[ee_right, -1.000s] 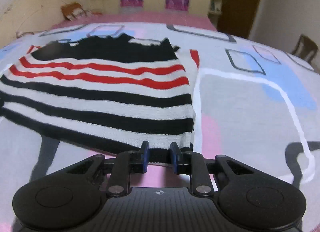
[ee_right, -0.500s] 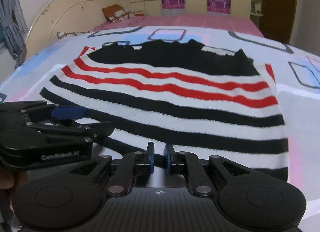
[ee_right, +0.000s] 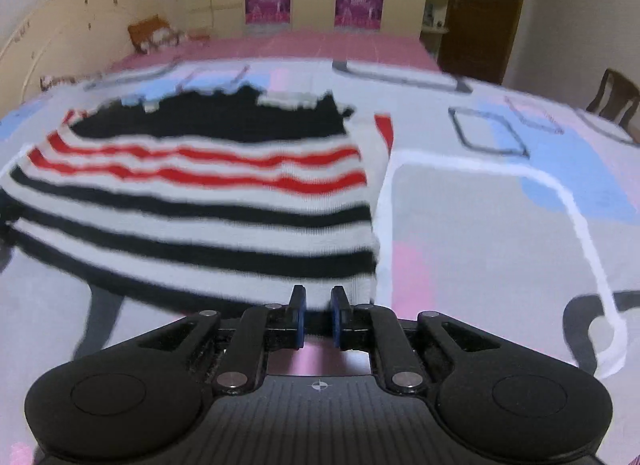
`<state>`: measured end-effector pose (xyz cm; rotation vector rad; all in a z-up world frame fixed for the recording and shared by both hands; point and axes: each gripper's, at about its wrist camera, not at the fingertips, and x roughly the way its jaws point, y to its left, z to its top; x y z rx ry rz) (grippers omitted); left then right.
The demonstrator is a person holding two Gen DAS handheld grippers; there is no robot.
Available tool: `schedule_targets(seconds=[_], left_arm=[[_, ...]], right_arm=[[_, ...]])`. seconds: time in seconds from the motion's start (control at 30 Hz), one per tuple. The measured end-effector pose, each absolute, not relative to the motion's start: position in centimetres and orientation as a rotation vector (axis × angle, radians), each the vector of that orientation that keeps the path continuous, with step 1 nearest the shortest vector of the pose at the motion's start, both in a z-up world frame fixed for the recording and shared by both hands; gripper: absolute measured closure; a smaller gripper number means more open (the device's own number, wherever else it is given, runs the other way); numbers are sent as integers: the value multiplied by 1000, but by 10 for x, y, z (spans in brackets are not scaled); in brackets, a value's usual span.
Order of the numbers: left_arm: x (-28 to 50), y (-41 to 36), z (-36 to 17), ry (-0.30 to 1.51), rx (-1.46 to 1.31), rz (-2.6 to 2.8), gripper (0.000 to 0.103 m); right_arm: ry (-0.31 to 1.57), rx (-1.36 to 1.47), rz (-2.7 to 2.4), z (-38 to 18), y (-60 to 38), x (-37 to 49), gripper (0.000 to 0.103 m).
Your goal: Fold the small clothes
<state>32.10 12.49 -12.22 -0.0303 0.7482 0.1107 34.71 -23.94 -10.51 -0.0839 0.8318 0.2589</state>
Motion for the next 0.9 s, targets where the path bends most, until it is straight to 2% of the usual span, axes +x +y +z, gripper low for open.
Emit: schedule_targets(seconds=[0.13,0.33,0.4,0.53,0.57,0.63,0.67,0.7,0.73,0.8,0.87,0.9], left_arm=[[325,124,-131,786,-13,92,49],[327,124,-126,778,-14,98,49],[328,124,-132,794,-13,95,49],[325,126,-126,796,-38,98,48],[321,128,-122,786,-57,103,45],[304,133,-112,733,-122,131,21],[295,137,-110,707,-182,139,20],[286,143,-111,697,-260,135,23],[279,149,-116,704,-362,135,30],[275,159,-132,715,-523,141,41],[276,166,-144,693,-636,161,44],[276,170,-146,653,-696,168,44]], right_arm=[[871,-118,255,-120,-237,350,92],[832,-83,249,-106,-241,349,92],[882,-105,253,-116,-239,353,92],[871,-128,261,-116,-237,350,92],[865,-111,260,-112,-239,349,92],[814,-75,252,-102,-244,343,91],[785,-62,245,-98,-245,340,69],[767,-49,240,-95,-246,341,47],[736,-31,247,-90,-247,339,30],[705,-1,292,-83,-243,339,40],[722,11,324,-81,-232,348,79],[725,30,343,-79,-226,353,88]])
